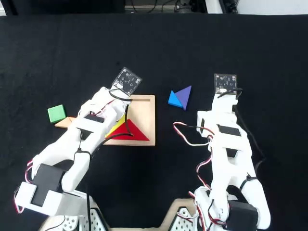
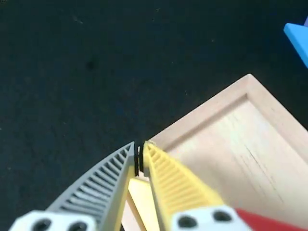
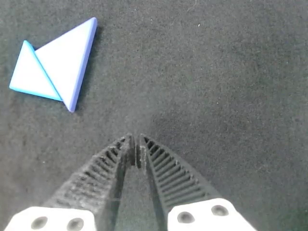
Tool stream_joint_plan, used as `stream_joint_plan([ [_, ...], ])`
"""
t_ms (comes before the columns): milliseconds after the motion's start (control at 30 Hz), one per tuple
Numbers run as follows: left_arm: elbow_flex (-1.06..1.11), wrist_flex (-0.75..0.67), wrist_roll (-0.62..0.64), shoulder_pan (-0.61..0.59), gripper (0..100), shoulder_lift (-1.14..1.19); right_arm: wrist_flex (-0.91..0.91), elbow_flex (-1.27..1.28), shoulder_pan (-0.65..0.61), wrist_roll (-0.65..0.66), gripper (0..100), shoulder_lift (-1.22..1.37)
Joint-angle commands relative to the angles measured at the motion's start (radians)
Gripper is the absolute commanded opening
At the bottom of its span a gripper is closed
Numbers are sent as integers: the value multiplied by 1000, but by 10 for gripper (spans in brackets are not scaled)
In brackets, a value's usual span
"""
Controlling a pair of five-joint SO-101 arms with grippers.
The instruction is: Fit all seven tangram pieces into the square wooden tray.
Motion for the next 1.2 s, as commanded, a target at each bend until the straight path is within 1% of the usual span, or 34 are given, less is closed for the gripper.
stream_joint_plan([
  [0, -79, 60, 11, -12, 41, -3, -18, -28, -5, -2, 31, -27],
  [100, -156, 203, 12, -15, 29, 11, -18, -28, -5, -2, 31, -27],
  [167, -191, 255, 12, -8, 30, 43, -18, -28, -5, -2, 31, -27],
  [433, -269, 264, 18, 7, 29, 152, -14, -28, -5, -2, 31, -27],
  [533, -282, 264, 72, 5, 29, 161, -14, -28, -5, -2, 31, -27],
  [633, -280, 273, 75, -1, 29, 161, -14, -28, -5, -2, 31, -27],
  [700, -308, 324, 61, 1, 29, 163, -14, -25, -5, -2, 31, -27],
  [767, -354, 405, 23, 1, 29, 169, -18, -21, -5, -2, 31, -27],
  [833, -404, 493, -17, -2, 29, 201, -18, -21, -5, -2, 31, -28],
  [900, -455, 548, -46, -16, 29, 245, -18, -22, -5, -2, 31, -28],
  [1000, -503, 568, -49, -21, 29, 296, -18, -22, -5, -2, 31, -28],
  [1167, -509, 569, -51, -19, 29, 301, -18, -21, -5, -2, 31, -28],
])
